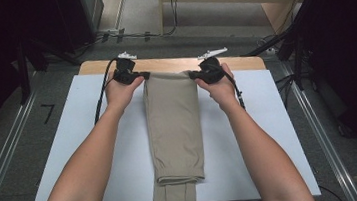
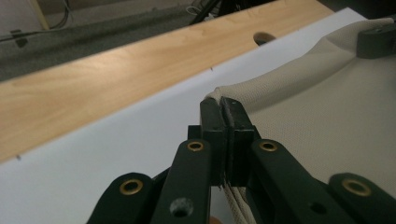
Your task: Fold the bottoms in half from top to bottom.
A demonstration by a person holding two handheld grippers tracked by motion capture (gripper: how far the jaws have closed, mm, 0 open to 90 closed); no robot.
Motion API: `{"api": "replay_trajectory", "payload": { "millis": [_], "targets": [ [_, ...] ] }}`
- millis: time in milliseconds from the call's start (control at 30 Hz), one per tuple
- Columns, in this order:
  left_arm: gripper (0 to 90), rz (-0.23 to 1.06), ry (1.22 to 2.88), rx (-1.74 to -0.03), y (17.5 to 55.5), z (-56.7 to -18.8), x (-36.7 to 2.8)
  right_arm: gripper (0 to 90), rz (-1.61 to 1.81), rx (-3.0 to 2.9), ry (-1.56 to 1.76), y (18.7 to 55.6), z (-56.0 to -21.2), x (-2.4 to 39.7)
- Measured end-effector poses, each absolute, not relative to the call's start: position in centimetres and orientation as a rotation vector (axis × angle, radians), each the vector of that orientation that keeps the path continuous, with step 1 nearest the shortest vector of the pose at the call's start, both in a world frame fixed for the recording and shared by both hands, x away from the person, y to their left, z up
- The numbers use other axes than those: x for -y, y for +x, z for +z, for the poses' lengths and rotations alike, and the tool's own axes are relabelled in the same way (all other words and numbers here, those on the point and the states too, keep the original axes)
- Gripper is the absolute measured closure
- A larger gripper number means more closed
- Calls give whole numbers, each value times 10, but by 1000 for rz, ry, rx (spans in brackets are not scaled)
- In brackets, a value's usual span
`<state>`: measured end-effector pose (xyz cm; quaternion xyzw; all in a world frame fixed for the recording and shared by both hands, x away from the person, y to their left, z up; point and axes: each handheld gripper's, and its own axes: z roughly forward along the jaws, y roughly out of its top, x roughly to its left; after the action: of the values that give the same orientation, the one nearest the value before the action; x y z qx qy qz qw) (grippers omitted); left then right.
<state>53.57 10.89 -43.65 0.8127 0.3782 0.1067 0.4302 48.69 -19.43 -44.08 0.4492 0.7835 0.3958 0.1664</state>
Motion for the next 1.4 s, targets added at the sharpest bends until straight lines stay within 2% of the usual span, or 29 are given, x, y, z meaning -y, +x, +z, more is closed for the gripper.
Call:
{"api": "replay_trajectory", "payload": {
  "millis": [200, 233, 300, 333, 400, 467, 533, 633, 767, 800, 900, 1000, 1400],
  "targets": [
    [893, 357, 1995, -909, 550, -417, -100, 858, 1136, -2128, 1304, 500, -424, 193],
    [874, 380, 2007, -921, 553, -417, -98, 786, 1132, -2101, 1332, 502, -423, 193],
    [600, 427, 2003, -978, 555, -414, -98, 440, 1059, -2033, 1373, 507, -420, 192],
    [494, 400, 1967, -1009, 555, -412, -101, 360, 1023, -2026, 1388, 507, -419, 192],
    [357, 312, 1902, -1026, 553, -408, -108, 247, 1016, -2022, 1392, 504, -418, 195],
    [202, 260, 1884, -1015, 547, -408, -113, 232, 1041, -2038, 1387, 497, -419, 200],
    [137, 220, 1876, -971, 536, -410, -117, 190, 1076, -2054, 1380, 488, -422, 205],
    [115, 180, 1874, -910, 517, -417, -124, 134, 1147, -2081, 1372, 471, -429, 209],
    [113, 138, 1883, -855, 488, -428, -129, 110, 1144, -2090, 1337, 442, -437, 208],
    [110, 126, 1892, -834, 480, -431, -130, 71, 1157, -2097, 1323, 435, -439, 208],
    [49, 105, 1901, -784, 456, -437, -130, 5, 1219, -2102, 1318, 414, -442, 209],
    [0, 74, 1907, -742, 433, -443, -130, 0, 1275, -2103, 1301, 393, -445, 210],
    [0, 22, 1963, -654, 341, -469, -134, 0, 1292, -2200, 1201, 303, -459, 203]
  ]
}}
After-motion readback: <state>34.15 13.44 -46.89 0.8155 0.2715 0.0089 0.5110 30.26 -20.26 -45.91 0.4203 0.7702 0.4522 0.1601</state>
